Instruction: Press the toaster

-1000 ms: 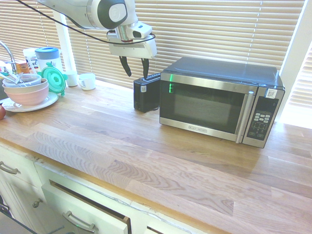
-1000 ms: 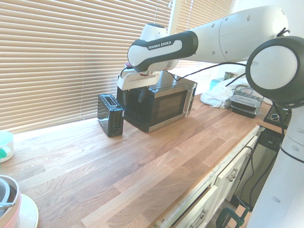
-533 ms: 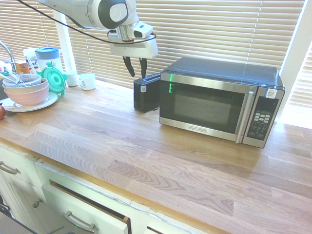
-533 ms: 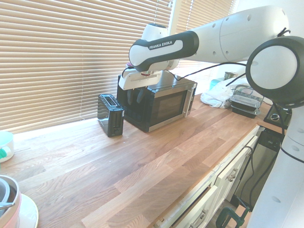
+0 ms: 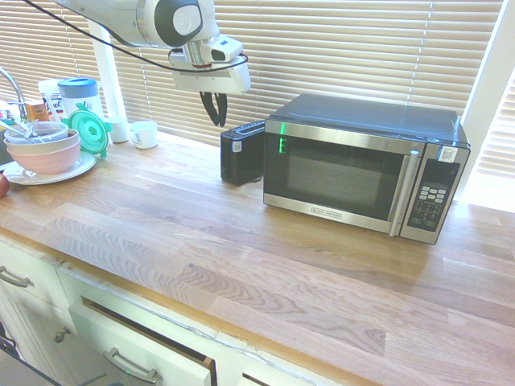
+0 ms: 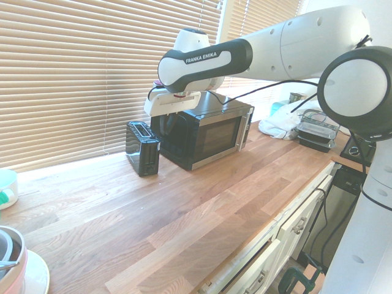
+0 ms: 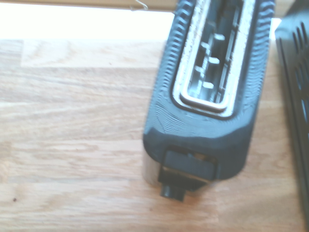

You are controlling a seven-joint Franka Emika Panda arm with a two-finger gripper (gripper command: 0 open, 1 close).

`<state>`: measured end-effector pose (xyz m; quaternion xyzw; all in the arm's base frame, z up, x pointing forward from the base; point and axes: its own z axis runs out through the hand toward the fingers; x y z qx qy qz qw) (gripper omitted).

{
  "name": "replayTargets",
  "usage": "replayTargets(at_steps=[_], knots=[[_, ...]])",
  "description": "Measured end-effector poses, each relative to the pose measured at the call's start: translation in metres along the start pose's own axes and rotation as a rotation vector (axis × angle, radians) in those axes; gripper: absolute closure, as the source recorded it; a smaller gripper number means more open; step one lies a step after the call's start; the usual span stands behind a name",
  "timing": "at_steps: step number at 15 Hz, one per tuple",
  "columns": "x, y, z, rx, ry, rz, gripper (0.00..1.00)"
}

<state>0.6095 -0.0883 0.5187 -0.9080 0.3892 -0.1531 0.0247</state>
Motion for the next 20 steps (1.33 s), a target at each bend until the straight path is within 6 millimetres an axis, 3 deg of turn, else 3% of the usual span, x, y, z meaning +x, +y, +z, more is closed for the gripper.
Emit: replayTargets(at_steps=[4, 8, 13, 16, 20], knots=[[0.005, 0.000, 0.013, -0.001, 0.010, 0.005, 1.00], [-0.004, -0.017, 0.034, -0.010, 0.014, -0.028, 1.00], [-0.008, -0.050, 0.026, 0.004, 0.039, -0.045, 1.00], [-0.004, -0.059, 0.022, 0.005, 0.041, -0.042, 1.00], [-0.004, -0.061, 0.033, -0.003, 0.033, -0.039, 1.00]])
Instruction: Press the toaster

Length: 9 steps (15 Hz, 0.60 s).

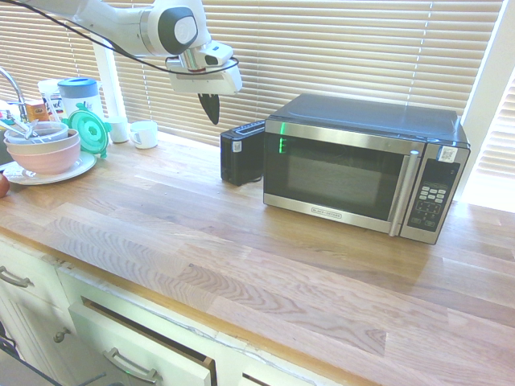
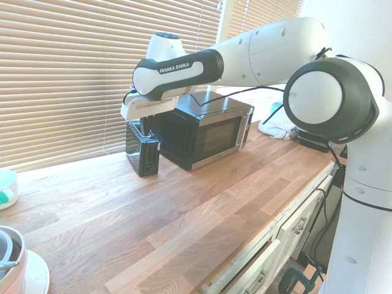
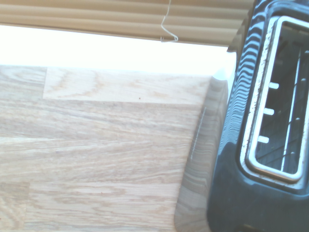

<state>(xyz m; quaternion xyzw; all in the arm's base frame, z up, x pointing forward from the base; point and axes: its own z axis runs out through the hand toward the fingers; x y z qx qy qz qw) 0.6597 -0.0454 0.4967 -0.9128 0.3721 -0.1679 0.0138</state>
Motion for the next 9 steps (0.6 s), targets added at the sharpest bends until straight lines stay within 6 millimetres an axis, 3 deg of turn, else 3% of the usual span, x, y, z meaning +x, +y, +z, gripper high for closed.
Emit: replayTargets(at_steps=[9], knots=[[0.011, 0.010, 0.000, 0.006, 0.053, 0.034, 1.00]])
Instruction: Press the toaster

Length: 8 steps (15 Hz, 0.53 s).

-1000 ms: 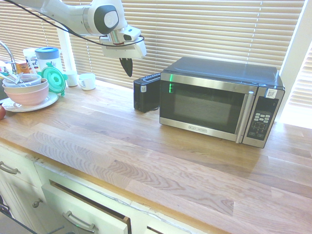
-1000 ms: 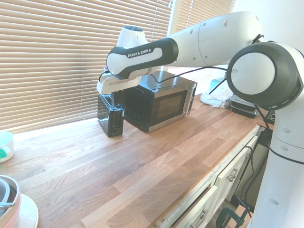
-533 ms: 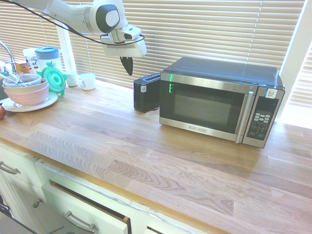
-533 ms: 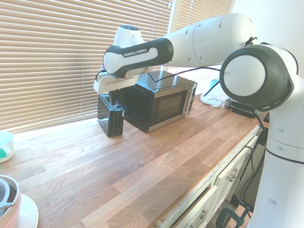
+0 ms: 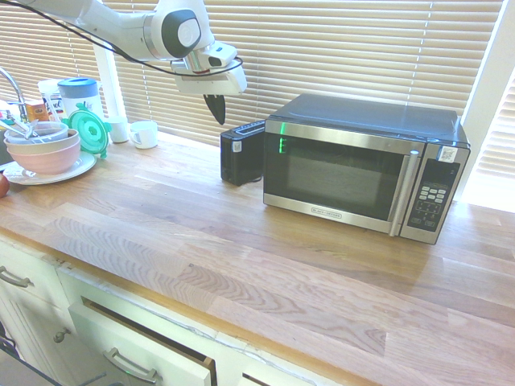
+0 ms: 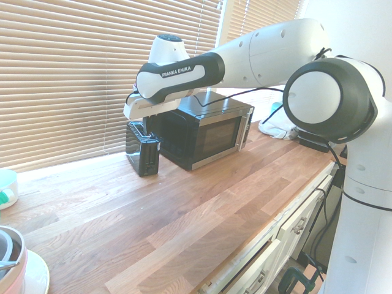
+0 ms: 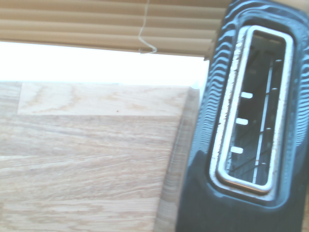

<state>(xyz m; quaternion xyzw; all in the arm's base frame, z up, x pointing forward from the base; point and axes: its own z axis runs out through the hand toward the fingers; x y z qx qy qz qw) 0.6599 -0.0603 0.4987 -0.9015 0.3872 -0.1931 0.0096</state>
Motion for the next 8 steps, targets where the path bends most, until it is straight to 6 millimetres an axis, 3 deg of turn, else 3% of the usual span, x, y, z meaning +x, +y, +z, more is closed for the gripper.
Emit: replayTargets(at_steps=[8], knots=[[0.001, 0.028, 0.027, -0.006, -0.007, 0.029, 1.00]])
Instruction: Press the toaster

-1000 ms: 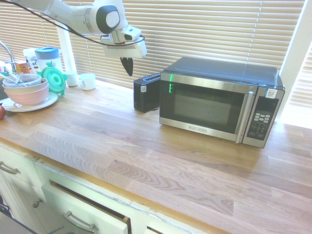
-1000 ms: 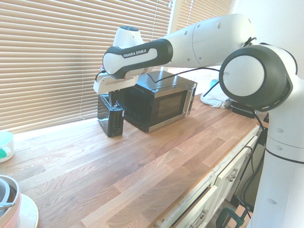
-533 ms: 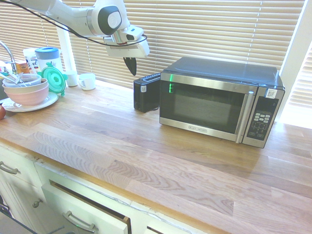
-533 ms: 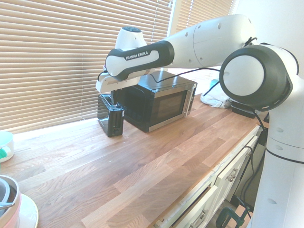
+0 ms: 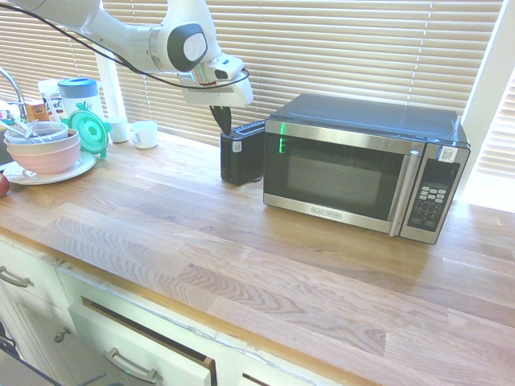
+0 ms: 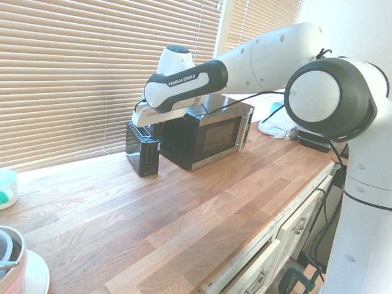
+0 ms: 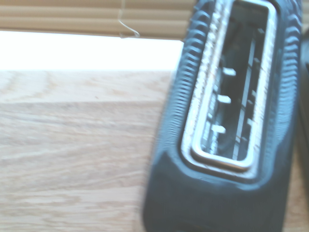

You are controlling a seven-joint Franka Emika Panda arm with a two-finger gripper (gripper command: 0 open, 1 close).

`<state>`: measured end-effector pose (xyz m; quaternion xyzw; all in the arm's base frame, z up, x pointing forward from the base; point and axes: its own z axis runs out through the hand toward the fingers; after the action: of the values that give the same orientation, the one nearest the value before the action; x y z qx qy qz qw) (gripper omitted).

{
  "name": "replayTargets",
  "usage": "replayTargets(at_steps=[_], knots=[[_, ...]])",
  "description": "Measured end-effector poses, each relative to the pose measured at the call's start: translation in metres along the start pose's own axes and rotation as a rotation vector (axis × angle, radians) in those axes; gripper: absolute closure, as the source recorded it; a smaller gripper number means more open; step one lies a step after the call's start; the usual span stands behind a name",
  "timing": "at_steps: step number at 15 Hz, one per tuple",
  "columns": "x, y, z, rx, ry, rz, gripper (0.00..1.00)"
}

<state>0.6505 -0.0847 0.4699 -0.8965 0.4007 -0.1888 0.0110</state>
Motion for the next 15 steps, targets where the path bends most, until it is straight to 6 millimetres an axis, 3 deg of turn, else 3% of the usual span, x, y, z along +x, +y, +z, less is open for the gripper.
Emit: replayTargets(at_steps=[7, 15], knots=[[-0.003, -0.001, 0.006, -0.005, -0.009, -0.008, 1.00], [-0.004, 0.005, 0.038, -0.034, -0.037, -0.011, 1.00]])
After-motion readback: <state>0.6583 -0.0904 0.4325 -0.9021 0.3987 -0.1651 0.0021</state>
